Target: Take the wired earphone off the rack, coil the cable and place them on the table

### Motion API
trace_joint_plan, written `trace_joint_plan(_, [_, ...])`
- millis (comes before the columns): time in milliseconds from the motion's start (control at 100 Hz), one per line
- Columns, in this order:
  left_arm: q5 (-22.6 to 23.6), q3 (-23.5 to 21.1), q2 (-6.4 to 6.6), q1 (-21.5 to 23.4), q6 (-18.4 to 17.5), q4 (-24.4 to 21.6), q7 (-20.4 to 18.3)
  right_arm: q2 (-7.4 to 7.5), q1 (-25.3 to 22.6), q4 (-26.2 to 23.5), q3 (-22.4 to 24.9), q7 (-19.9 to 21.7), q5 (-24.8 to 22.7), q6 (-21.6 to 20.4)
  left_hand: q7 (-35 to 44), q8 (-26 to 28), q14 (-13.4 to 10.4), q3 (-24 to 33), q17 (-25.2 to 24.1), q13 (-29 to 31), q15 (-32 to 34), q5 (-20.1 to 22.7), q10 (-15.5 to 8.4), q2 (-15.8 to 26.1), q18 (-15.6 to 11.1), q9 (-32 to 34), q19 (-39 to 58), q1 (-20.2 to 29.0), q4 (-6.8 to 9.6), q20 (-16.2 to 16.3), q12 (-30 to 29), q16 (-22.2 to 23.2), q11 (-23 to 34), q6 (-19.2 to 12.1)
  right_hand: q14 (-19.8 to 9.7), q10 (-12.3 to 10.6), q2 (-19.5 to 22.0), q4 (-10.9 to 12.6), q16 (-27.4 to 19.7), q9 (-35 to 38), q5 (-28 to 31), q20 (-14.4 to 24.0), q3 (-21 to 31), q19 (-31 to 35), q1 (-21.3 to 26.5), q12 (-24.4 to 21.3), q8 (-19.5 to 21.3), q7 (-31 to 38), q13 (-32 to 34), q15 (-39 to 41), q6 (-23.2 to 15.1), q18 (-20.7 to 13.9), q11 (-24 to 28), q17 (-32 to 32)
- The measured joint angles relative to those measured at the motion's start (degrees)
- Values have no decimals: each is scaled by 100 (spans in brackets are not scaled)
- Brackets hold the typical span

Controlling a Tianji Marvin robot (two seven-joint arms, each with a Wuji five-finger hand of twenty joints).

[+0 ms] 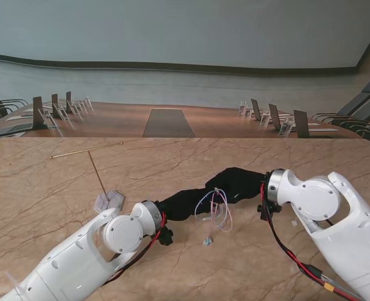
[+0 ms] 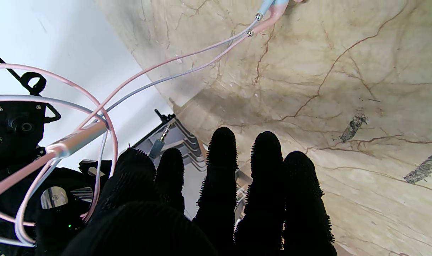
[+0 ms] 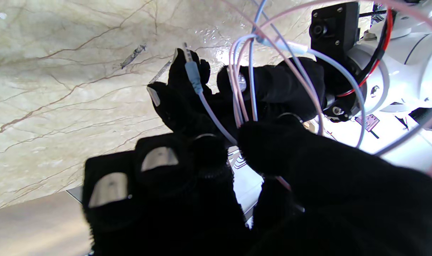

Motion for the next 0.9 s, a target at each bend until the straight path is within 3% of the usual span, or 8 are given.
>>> trace_joint_plan(250, [-35,137,-10,-99,13,42,-2,-10,12,16,-68,-5,116,76,8,133,-48,1,-224,-11,-469,0,-60,-5,1,-55,-514,0,0,-332,-208,-351,-153,59,0,4,0,103,-3,0,6,0,0,0,0,-31,0,15,0,0,18,0,0,0])
trace_joint_plan(640, [63,148,-30,-132,61,69,56,-20,8,18,-114,-3,231,131,1636,1145,-58,11,-235,-12,-454,-9,-196,-9,6,-28,-517,560,-1,-358,100,-397,82,-222,0,7,0,110,-6,0,7,0,0,0,0,-35,0,18,0,0,20,0,0,0])
trace_joint_plan(900, [387,160,-27,-157,115,72,110,-41,-75,10,-70,-66,231,155,1760,1280,-170,68,4,464,-348,62,-490,-69,21,754,-512,1007,0,-359,509,-447,423,-217,0,8,0,110,-6,0,8,0,0,0,1,-39,0,18,0,0,21,0,0,0])
